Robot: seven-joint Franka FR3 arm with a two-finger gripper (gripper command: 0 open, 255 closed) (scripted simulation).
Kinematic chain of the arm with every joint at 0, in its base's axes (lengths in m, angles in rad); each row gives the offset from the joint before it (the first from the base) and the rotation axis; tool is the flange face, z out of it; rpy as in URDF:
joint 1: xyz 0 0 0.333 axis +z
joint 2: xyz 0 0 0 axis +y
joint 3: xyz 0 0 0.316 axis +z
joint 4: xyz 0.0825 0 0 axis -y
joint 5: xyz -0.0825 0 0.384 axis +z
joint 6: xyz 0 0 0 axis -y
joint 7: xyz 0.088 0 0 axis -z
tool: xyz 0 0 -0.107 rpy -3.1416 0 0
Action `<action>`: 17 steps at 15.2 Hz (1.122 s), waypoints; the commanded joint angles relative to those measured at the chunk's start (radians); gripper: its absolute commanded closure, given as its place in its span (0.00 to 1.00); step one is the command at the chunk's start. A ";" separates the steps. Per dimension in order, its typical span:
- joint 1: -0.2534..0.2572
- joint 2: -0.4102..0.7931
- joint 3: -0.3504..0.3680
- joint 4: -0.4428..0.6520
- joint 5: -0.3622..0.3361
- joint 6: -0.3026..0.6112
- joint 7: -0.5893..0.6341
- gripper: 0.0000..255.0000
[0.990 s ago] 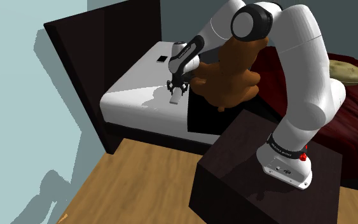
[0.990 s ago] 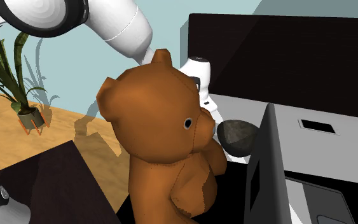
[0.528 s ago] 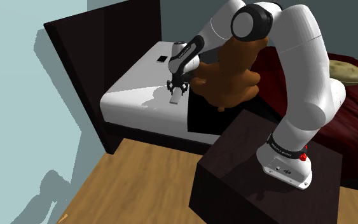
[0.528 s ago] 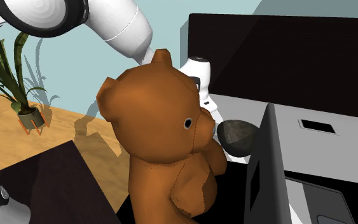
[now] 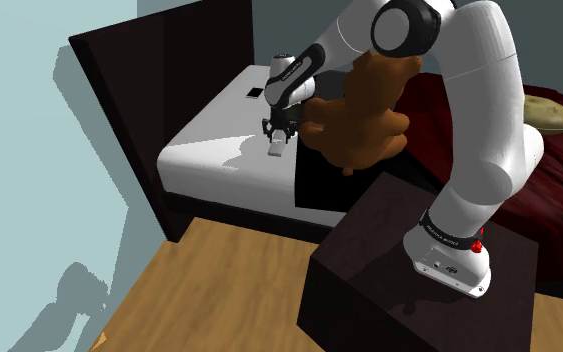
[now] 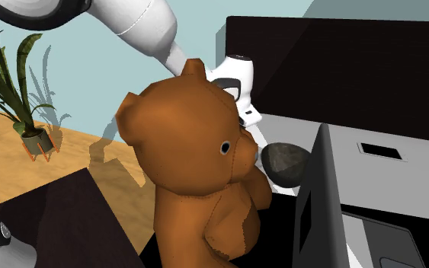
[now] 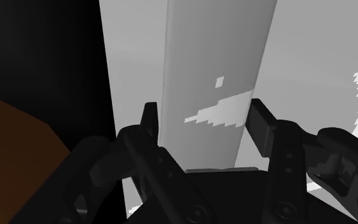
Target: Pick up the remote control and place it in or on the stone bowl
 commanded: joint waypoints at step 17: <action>-0.003 -0.157 0.002 0.013 0.003 -0.169 0.001 1.00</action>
